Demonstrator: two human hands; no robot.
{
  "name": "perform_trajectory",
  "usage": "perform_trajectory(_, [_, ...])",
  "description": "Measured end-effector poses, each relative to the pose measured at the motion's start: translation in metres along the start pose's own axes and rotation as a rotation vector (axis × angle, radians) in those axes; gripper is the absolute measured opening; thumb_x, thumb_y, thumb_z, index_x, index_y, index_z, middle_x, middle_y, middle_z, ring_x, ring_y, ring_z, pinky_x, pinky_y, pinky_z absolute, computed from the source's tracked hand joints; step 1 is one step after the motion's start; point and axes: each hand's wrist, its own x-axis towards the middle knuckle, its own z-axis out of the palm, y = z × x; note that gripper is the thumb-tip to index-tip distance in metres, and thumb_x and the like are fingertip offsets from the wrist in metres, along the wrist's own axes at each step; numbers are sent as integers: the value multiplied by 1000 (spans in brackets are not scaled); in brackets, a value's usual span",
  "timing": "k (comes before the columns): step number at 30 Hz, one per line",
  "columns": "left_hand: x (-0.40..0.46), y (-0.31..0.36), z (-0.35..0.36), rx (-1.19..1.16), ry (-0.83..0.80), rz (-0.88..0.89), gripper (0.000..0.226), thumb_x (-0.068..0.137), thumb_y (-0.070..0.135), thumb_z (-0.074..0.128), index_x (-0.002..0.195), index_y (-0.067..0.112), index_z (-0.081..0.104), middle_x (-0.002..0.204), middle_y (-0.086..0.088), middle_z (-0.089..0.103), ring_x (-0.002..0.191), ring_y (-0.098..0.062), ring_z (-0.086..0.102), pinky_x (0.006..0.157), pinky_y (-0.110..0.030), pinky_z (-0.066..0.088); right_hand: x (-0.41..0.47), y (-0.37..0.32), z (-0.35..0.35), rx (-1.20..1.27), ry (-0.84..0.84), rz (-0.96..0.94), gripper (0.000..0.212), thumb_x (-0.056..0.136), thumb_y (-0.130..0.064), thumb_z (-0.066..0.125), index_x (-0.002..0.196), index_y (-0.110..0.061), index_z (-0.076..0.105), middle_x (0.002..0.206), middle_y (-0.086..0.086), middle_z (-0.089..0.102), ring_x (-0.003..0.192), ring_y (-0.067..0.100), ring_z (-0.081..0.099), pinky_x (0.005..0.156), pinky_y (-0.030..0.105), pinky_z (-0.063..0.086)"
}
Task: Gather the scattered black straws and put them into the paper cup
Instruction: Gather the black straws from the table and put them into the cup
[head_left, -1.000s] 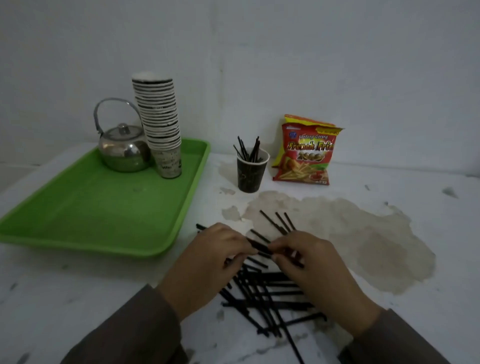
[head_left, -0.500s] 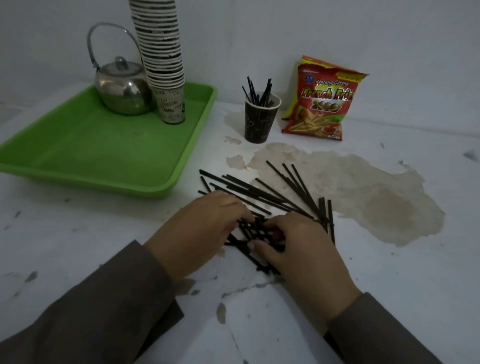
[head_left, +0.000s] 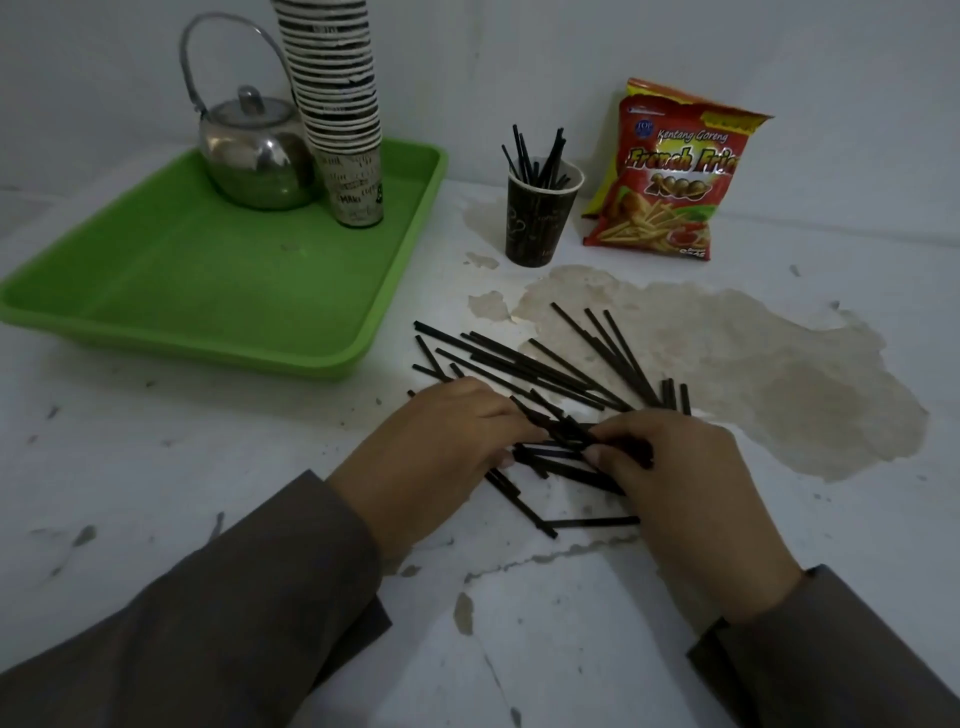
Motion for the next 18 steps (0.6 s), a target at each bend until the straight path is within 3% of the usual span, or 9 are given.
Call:
perform_trajectory(4, [2,4,1,42,26,29,15,82,9,58,93,10,68,87,-8,70,81,-27,61,71,-36,51,1,2,-5,82,16,67,8,83,-22,62,90,-24,67,70,-22,54,65,-8,50,63,-8,33])
perform_trajectory(9, [6,7,0,49,7,5,7,84,12,60,86,13,66,82,-6,66,79,-25,58,71,-36,48,4,4,-13,269,105,124,4,81,-24,65,77,-26,67,71,-11,66,65,-2,59,56,5,41])
perform_trajectory(13, [14,17,-5,25,57,16,12,82,14,58,88,13,68,82,-5,67,77,-23,59,69,-33,46,6,7,-18,456,198,164,5,81,-21,65,77,-21,69,67,-5,66,55,-4,56,47,3,40])
perform_trajectory(18, [24,31,11,-20,17,93,13,83,6,58,91,11,67,87,-8,66,80,-23,57,67,-33,48,7,10,-22,491,206,148,6,80,-19,65,81,-16,70,74,1,70,67,6,62,62,11,47])
